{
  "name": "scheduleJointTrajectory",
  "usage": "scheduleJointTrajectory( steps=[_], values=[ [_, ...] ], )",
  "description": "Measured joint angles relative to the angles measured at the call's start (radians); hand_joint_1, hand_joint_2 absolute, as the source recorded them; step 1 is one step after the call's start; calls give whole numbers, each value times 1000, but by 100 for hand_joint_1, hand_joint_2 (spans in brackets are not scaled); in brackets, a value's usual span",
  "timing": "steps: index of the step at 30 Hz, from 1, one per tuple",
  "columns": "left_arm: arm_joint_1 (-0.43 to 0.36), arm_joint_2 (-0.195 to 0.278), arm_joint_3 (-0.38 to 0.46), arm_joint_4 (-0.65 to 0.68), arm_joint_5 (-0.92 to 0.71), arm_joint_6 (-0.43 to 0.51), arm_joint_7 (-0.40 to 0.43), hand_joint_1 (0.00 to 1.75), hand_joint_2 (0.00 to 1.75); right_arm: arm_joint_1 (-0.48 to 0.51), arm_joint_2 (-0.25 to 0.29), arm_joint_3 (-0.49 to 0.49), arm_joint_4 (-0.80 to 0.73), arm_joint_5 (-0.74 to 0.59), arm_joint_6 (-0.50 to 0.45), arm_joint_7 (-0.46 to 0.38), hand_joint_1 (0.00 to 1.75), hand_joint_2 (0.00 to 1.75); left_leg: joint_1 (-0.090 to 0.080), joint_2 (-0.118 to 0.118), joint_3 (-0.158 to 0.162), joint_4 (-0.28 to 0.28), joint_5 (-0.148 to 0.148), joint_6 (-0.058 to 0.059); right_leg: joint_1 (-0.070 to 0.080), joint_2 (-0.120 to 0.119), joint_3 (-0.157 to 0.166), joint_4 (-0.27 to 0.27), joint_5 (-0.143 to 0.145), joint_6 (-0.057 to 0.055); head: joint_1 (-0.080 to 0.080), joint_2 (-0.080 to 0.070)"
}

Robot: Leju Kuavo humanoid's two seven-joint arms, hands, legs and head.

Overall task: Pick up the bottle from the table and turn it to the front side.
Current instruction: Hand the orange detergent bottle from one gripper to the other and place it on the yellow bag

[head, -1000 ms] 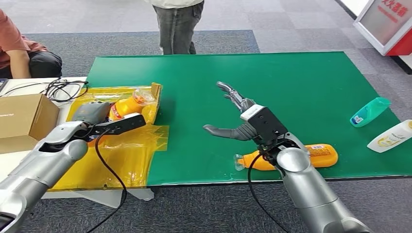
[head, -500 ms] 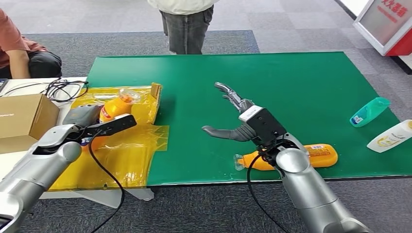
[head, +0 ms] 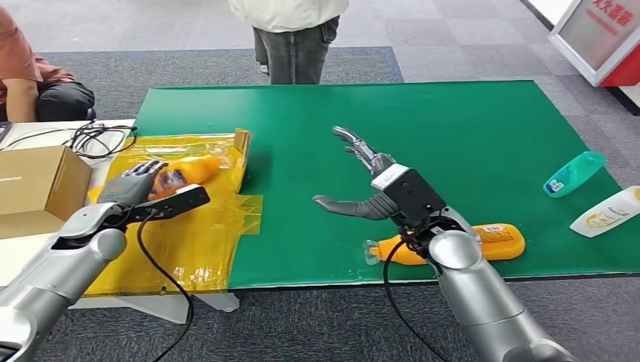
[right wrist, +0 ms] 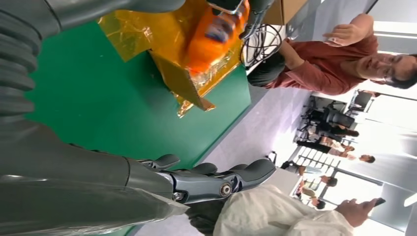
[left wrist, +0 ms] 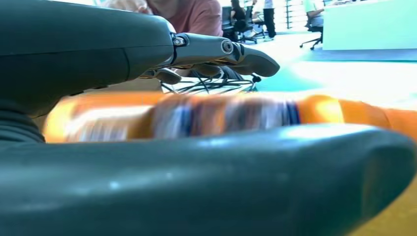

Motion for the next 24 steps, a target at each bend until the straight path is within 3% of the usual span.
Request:
scheduleJointTrajectory(
  steps=[16, 24],
  values=[
    [21, -7, 48, -1, 34, 13, -13, 0, 0, 1, 0, 0, -4, -4, 1, -5, 0, 175, 0, 0, 0, 0, 0, 0, 0, 0, 0, 0, 0, 0, 0, 0],
    [89, -52, 125, -83, 277, 24, -116, 0, 0, 15, -1, 0, -6, -9, -3, -7, 0, 175, 0, 0, 0, 0, 0, 0, 0, 0, 0, 0, 0, 0, 0, 0]
  ],
)
